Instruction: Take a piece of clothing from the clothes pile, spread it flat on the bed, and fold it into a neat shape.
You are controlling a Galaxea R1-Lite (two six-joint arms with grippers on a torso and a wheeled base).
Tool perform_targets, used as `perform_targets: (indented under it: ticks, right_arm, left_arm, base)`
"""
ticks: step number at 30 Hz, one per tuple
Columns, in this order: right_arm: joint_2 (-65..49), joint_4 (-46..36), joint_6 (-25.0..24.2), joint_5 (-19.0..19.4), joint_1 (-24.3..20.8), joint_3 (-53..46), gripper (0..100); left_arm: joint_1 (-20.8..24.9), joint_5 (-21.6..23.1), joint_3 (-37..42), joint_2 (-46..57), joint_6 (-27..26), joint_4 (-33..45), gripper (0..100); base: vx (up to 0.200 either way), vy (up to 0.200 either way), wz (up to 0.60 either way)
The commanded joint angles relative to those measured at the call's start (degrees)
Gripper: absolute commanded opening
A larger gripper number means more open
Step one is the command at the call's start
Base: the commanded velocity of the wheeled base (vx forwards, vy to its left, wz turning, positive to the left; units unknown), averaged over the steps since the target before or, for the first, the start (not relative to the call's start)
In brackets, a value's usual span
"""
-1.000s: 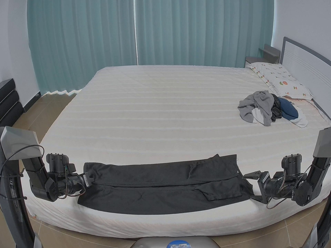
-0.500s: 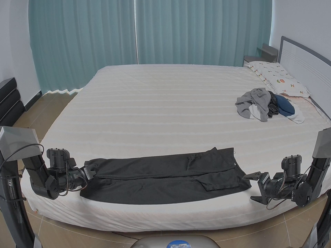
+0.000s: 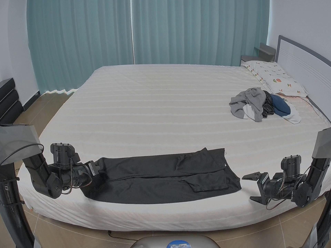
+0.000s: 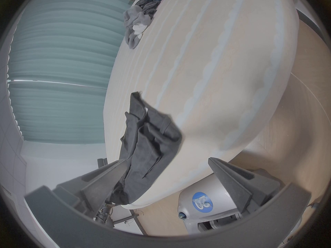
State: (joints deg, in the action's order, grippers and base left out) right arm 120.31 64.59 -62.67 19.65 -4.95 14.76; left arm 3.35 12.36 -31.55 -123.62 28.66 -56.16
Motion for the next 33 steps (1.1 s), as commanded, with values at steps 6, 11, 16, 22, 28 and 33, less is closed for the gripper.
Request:
perform_targets:
  ticks: [6,11,16,22,28,33]
  right_arm:
    - [0.1,0.01,0.01,0.04,-0.06,0.0,100]
    - [0.1,0.01,0.01,0.04,-0.06,0.0,100]
    - [0.1,0.01,0.09,0.04,-0.06,0.0,100]
    - [0.1,0.01,0.09,0.04,-0.06,0.0,100]
    - [0.1,0.01,0.09,0.04,-0.06,-0.09,100]
    - [0.1,0.01,0.18,0.04,-0.06,-0.09,100]
  left_arm:
    - [5.96,-4.89,-6.77,5.15,3.24,11.16,0]
    - [8.6,-6.56,-9.58,5.15,4.39,14.85,0]
    - [11.41,-7.62,-13.63,5.15,6.14,20.92,0]
    - [15.28,-8.67,-20.31,4.45,7.99,29.44,0]
    - [18.53,-9.81,-26.55,3.04,9.04,35.86,0]
    - [21.08,-11.13,-29.97,-0.04,9.66,37.88,0]
  base:
    - [0.0,-0.2,0.0]
    - [0.0,-0.2,0.0]
    - [0.0,-0.2,0.0]
    - [0.0,-0.2,0.0]
    - [0.0,-0.2,0.0]
    - [0.0,-0.16,0.0]
